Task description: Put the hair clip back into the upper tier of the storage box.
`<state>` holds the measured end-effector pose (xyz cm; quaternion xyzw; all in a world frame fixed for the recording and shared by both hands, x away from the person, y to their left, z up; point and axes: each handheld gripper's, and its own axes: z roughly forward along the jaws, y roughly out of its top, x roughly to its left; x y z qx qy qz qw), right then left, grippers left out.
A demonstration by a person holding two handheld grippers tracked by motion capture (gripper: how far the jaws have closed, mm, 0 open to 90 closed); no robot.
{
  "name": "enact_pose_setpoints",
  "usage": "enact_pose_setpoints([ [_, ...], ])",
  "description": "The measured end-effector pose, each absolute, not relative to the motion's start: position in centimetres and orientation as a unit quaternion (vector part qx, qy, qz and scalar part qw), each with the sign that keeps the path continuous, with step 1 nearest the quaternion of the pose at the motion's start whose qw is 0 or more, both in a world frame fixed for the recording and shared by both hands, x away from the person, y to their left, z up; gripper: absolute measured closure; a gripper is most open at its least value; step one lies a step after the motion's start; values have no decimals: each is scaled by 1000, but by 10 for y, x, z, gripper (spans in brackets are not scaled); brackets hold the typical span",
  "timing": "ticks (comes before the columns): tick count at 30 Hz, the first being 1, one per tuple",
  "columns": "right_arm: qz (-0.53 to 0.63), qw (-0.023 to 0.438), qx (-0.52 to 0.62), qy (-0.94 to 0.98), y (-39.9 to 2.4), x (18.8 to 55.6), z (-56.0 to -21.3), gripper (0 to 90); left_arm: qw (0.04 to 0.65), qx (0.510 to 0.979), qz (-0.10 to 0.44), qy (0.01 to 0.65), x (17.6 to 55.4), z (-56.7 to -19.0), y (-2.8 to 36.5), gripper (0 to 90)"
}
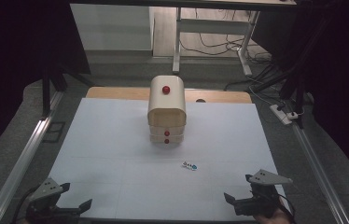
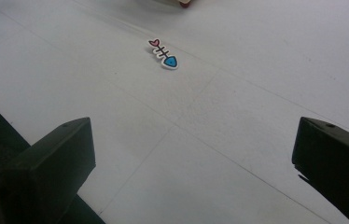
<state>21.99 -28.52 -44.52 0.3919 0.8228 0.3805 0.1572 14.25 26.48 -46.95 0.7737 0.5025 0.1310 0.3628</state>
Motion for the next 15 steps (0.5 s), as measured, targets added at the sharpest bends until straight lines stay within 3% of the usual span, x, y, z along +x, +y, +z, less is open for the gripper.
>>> enact_pose_setpoints([
  [15, 387, 130, 391, 825, -287, 224, -446, 0, 366, 768, 108, 514, 145, -471, 269, 47],
])
